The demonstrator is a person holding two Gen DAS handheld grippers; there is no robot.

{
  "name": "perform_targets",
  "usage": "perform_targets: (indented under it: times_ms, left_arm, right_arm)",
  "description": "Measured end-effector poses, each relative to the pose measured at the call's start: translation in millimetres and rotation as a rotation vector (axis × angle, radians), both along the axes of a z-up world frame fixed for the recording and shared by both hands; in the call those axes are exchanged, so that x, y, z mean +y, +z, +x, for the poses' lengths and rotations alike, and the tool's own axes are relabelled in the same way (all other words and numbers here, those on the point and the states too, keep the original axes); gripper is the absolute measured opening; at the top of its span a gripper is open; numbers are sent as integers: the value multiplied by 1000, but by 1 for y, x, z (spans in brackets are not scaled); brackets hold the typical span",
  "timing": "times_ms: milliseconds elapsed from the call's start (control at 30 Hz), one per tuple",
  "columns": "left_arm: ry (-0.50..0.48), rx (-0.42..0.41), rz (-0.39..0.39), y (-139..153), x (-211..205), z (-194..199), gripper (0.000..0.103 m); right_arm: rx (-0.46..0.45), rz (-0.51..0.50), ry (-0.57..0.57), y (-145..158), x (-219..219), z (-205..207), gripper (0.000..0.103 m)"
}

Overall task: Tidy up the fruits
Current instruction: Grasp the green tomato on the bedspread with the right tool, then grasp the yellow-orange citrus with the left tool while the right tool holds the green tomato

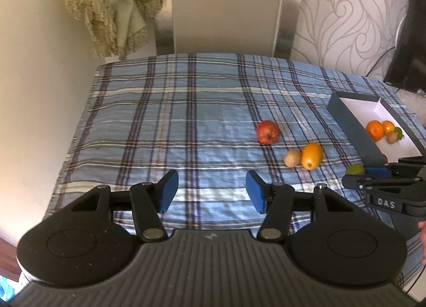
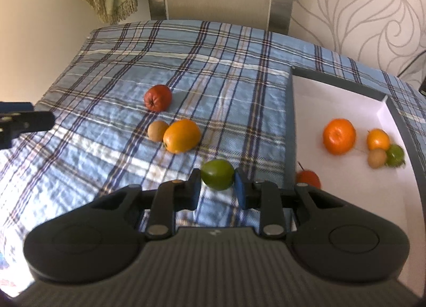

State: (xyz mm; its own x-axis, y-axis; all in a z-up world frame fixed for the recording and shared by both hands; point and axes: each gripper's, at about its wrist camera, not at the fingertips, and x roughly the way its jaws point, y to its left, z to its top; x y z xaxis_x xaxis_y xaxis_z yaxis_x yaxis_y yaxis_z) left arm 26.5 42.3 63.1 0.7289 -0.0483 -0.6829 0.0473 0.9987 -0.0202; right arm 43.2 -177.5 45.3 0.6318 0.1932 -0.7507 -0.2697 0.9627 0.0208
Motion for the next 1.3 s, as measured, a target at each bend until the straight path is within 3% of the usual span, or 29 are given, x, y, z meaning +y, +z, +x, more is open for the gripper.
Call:
perform_targets:
  times_ms: [433, 833, 1067, 1300]
  left_arm:
    - [-112, 16, -13, -11, -39, 7, 62]
    - [-304, -19, -34, -28, -100, 26, 60]
    - [-300, 37, -20, -55, -107, 58, 53]
    - [-299, 28, -17, -58, -116, 79, 49]
  right_arm:
    - [-15, 60, 6, 26, -14, -38, 30]
    - [-72, 75, -61, 70, -38, -91, 30]
    - [-119, 66, -118, 89, -51, -111, 30]
    - [-140, 51, -155, 95, -59, -120, 30]
